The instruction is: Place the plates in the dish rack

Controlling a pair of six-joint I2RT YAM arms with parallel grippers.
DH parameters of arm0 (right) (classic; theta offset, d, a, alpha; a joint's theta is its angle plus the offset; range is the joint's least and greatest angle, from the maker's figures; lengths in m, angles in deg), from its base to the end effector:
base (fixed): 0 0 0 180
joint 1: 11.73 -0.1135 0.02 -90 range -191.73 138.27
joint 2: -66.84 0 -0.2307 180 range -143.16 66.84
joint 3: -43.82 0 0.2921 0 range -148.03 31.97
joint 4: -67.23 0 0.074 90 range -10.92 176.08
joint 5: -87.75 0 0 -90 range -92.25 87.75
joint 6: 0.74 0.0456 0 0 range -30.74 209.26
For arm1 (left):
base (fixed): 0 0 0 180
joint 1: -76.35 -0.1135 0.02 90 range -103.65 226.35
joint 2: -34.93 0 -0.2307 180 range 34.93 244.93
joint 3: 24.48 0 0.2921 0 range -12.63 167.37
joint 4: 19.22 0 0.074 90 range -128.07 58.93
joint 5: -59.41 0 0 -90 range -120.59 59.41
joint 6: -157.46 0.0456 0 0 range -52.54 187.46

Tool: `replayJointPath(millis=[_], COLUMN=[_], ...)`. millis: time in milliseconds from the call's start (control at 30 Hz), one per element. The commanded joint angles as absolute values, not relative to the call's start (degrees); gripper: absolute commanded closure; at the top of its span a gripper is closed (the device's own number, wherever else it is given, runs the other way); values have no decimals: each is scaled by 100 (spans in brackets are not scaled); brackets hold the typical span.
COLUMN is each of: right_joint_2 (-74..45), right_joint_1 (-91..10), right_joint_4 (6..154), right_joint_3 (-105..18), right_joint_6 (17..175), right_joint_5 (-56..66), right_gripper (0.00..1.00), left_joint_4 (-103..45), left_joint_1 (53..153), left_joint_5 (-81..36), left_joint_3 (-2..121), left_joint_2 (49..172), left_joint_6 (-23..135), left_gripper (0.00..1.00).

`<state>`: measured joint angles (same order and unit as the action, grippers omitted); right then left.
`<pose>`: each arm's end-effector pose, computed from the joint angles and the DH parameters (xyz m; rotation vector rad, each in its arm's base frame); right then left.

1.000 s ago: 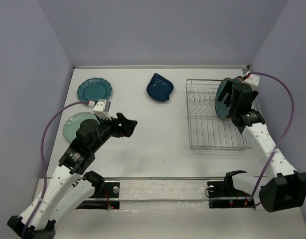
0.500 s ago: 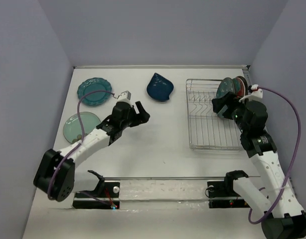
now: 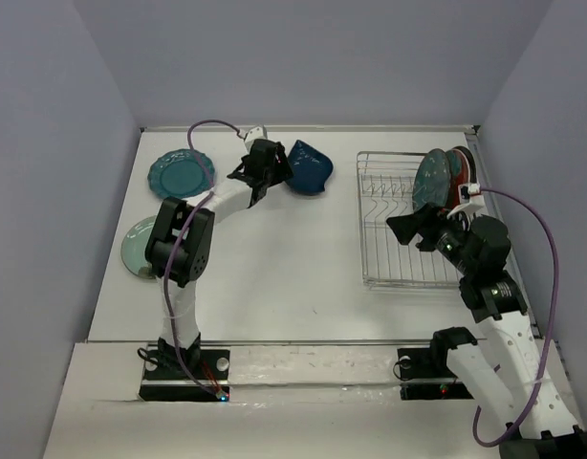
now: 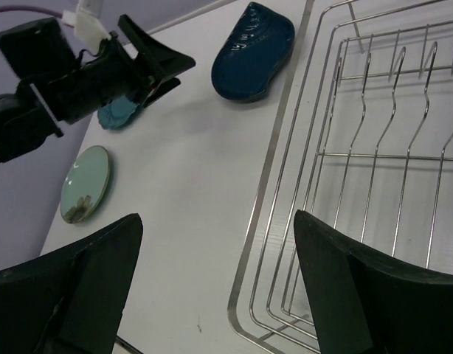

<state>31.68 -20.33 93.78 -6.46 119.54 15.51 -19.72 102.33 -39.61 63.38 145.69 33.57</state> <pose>0.2238 0.0479 0.2993 0.1132 1.8212 0.7595 0.4347 -0.2039 0.1683 -0.2424 1.9969 -0.5212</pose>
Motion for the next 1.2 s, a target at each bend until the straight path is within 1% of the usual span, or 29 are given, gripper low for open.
replayJointPath(millis=[0, 100, 133, 167, 233, 433, 533, 567, 600, 733, 800, 833, 867, 900, 933, 1000, 1033, 1067, 1100, 1167], right_joint_2=[3309, 3274, 3248, 3247, 3230, 3125, 2993, 2958, 2896, 2694, 2615, 2554, 2510, 2474, 2430, 2237, 2158, 2018, 1939, 1693], right_joint_1=[-1999, -1999, -1999, -1999, -1999, -1999, -1999, -1999, -1999, -1999, -1999, -1999, -1999, -1999, -1999, -1999, -1999, -2086, -2148, -2445], right_joint_4=[9147, 9139, 9139, 9130, 9121, 9121, 9095, 9086, 9069, 9016, 8998, 8963, 8937, 8823, 8735, 8499, 8436, 8279, 8199, 7989], right_joint_3=[-661, -653, -644, -644, -635, -688, -740, -758, -775, -855, -899, -907, -925, -908, -899, -872, -872, -872, -872, -898], right_joint_6=[11985, 11985, 11993, 11993, 11984, 11914, 11897, 11888, 11862, 11765, 11730, 11738, 11764, 11843, 11896, 12054, 12098, 12186, 12221, 12300], right_joint_5=[1980, 2209, 2227, 2236, 2236, 2262, 2288, 2323, 2324, 2359, 2385, 2411, 2438, 2507, 2560, 2745, 2815, 2885, 2886, 2816], right_gripper=[11, 11, 11, 11, 11, 11, 11, 11, 11, 12, 12, 12, 12, 12, 12, 12, 12, 12, 12, 12], left_joint_4=[-2500, -2623, -2728, -2877, -2922, -2993, -3002, -3002, -2967, -2502, -2019, -1808, -1363, -1175, -1017, -639, -507, -279, -190, -23], left_joint_1=[10096, 10061, 10052, 10061, 10061, 10061, 10061, 10061, 10061, 10017, 9991, 9982, 9965, 9964, 9964, 9973, 9982, 10017, 10043, 10166], left_joint_5=[-4342, -4263, -4246, -4167, -4027, -3859, -3911, -3920, -3938, -3938, -3833, -3789, -3667, -3622, -3587, -3542, -3542, -3551, -3542, -3498], left_joint_3=[7376, 7929, 8288, 8439, 8747, 9082, 9039, 9012, 8951, 8302, 7591, 7336, 6759, 6457, 6211, 5446, 5209, 4702, 4470, 3883], left_joint_2=[15243, 15682, 15962, 16095, 16386, 16861, 16896, 16861, 16809, 15966, 15484, 14942, 14640, 14376, 13860, 13348, 12849, 12601, 12146, 11713], left_joint_6=[3731, 3810, 3810, 3819, 3854, 3819, 3810, 3802, 3793, 3723, 3531, 3434, 3337, 3162, 3082, 2915, 2775, 2721, 2677, 2598], left_gripper=[27, 30, 31, 35, 37, 56, 74, 89, 94, 94, 94, 94, 94, 94, 94, 94, 94, 94, 94, 94])
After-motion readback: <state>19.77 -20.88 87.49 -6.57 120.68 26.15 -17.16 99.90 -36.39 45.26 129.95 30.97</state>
